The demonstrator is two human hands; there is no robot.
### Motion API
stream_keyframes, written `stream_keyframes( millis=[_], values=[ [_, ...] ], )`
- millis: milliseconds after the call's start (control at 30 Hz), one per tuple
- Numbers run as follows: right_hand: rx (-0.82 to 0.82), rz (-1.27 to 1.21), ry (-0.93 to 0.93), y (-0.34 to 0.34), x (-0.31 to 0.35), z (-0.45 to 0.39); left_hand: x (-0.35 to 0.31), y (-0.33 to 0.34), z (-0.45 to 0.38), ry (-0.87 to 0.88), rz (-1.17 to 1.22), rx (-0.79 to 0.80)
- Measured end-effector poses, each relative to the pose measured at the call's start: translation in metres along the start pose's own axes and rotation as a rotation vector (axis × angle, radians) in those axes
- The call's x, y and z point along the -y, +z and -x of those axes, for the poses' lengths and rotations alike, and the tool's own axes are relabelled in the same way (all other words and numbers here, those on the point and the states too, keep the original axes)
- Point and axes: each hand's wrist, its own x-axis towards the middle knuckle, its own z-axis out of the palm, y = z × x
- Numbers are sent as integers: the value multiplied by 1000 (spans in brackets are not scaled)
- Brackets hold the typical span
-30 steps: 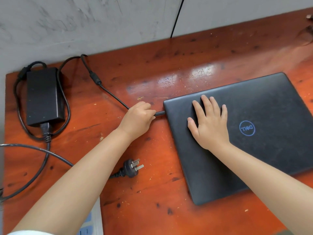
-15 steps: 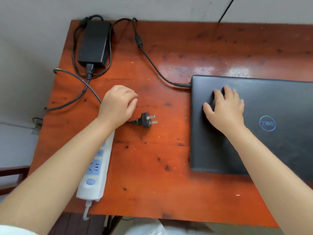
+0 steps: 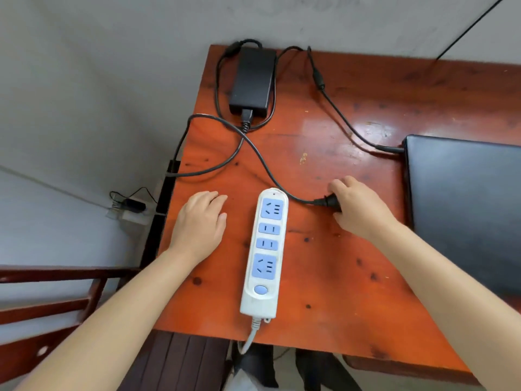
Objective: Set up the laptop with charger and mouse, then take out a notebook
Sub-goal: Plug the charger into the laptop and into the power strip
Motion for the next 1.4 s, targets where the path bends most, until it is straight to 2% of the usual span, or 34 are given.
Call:
stream_keyframes(
  millis=[100, 200, 267, 333, 467, 533, 600, 700, 767, 800, 900, 967, 1167, 1267, 1400],
  values=[
    [-6, -216, 7, -2, -9, 5, 2, -4, -3, 111, 56, -15],
    [-35, -794, 101, -9, -2, 18, -12, -13, -13, 312, 98, -59],
    [-25, -1036, 102, -11, 5, 23, -27, -19, -21, 481, 97, -86],
    [-21, -1114, 91, -11, 13, 27, -38, -27, -28, 588, 76, -142],
    [41, -1294, 56, -9, 26, 33, -44, -40, -33, 624, 76, -211],
    [86, -1336, 24, -4, 32, 35, -46, -44, -34, 704, 75, -175],
    [64, -1337, 19, 1, 35, 37, -43, -50, -36, 798, 29, -81],
    [-183, -1284, 117, 10, 25, 37, -30, -58, -37, 797, -15, 34],
    [-380, -1078, 257, 17, 14, 33, -21, -63, -35, 745, -10, 81],
    [-423, -902, 301, 22, 9, 30, -17, -64, -34, 714, -7, 96],
    [-350, -414, 307, 47, 1, 19, -8, -64, -34, 670, 45, 162],
    [-312, -229, 317, 63, 2, 17, -8, -65, -38, 675, 26, 169],
    [-391, -194, 305, 69, 1, 16, -26, -72, -48, 658, -116, 107],
    [-386, -197, 304, 69, 1, 16, -36, -72, -57, 577, -268, 191],
    [-390, -221, 306, 66, 1, 17, -54, -72, -66, 558, -433, 294]
  ],
)
